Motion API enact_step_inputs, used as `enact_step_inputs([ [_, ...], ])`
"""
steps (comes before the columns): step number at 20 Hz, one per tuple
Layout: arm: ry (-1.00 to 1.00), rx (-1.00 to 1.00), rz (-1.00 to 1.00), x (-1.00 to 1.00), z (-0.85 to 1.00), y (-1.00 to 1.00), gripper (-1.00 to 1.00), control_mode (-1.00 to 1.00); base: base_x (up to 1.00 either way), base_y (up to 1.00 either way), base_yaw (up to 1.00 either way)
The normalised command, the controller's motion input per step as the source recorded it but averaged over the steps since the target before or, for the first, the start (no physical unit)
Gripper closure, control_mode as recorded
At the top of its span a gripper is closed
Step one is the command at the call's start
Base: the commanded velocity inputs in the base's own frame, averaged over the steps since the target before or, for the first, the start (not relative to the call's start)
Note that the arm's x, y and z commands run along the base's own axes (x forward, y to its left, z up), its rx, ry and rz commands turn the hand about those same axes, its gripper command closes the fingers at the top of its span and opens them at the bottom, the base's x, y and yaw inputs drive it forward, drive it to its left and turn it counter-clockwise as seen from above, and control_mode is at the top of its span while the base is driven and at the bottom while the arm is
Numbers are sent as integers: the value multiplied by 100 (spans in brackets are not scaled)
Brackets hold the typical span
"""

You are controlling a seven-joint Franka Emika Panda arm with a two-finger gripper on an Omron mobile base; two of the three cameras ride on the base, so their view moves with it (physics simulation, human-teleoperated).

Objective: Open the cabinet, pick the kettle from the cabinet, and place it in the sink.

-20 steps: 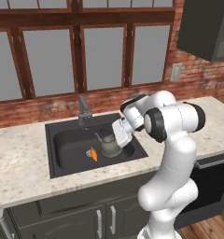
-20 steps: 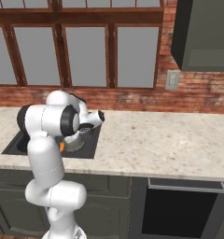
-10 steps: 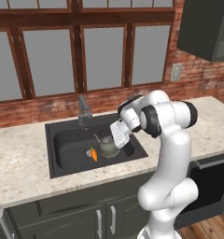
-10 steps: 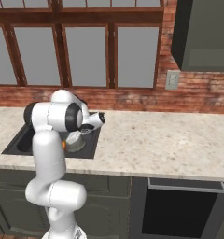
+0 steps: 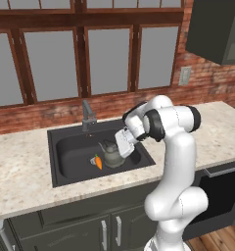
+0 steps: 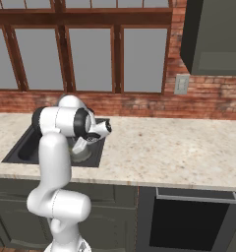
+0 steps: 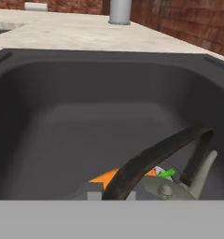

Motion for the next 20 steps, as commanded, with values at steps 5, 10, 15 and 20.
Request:
enact_step_inputs([
  [5,0,1,0,24,-22,0,100,-100,0,0,0],
  [10,0,0,0,24,-19,0,100,-100,0,0,0],
  [15,0,0,2,1,-27,1,100,-100,0,0,0],
  [20,-3,0,1,-7,-32,4,100,-100,0,0,0],
])
